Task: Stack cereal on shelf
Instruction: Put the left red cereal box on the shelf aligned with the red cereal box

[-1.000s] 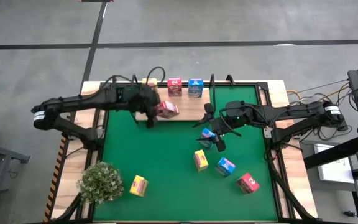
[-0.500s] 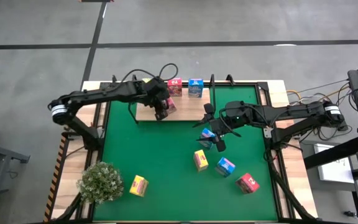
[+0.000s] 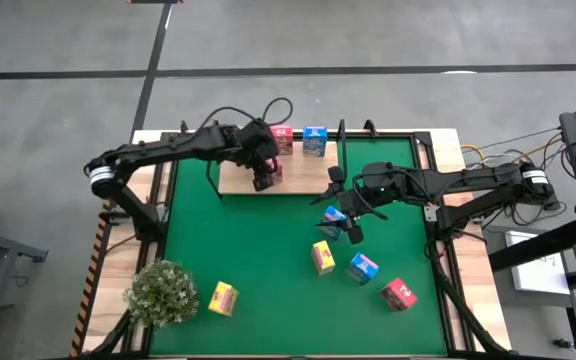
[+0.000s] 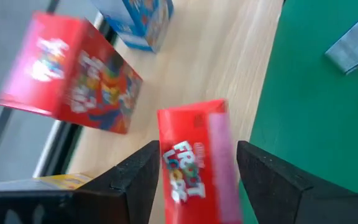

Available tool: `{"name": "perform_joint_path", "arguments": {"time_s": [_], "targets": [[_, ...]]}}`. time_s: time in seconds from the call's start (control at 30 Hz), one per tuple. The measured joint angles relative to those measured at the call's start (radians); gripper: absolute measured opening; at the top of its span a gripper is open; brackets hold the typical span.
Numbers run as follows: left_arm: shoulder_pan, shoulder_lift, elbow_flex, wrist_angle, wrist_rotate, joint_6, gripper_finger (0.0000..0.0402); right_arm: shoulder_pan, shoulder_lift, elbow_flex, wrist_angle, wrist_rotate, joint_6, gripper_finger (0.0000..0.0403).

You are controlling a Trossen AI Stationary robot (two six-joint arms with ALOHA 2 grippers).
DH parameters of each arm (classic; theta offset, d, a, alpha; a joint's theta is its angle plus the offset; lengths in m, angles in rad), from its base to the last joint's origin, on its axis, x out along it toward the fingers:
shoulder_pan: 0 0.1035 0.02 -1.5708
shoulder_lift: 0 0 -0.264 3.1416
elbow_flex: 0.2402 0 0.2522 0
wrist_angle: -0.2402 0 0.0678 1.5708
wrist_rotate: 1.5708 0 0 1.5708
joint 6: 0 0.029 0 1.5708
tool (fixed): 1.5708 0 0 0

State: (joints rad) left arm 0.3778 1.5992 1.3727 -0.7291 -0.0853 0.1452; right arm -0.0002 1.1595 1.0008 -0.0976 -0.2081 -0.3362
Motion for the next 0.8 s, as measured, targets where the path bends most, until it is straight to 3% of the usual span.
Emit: {"name": "perform_joint_path", "arguments": {"time_s": [0.2,0.37,0.63,0.8], "targets": [[-0.018,-0.088,0.016,-0.038,0.000,0.007,0.0197,0.000,0.000,0.003,0.007,0.002,0.053,0.0240],[-0.066,-0.253,-0.064,-0.002,-0.001,-0.011,0.0197,0.000,0.002,0.003,0.005,0.067,0.093,0.0240],[-0.191,-0.533,-0.340,0.336,0.000,-0.063,0.0197,-0.012,0.005,0.005,0.017,0.265,0.116,0.0240],[-0.225,-0.644,-0.489,0.527,0.000,-0.062,0.0197,-0.072,0.030,0.011,0.057,0.288,0.137,0.0240]]}}
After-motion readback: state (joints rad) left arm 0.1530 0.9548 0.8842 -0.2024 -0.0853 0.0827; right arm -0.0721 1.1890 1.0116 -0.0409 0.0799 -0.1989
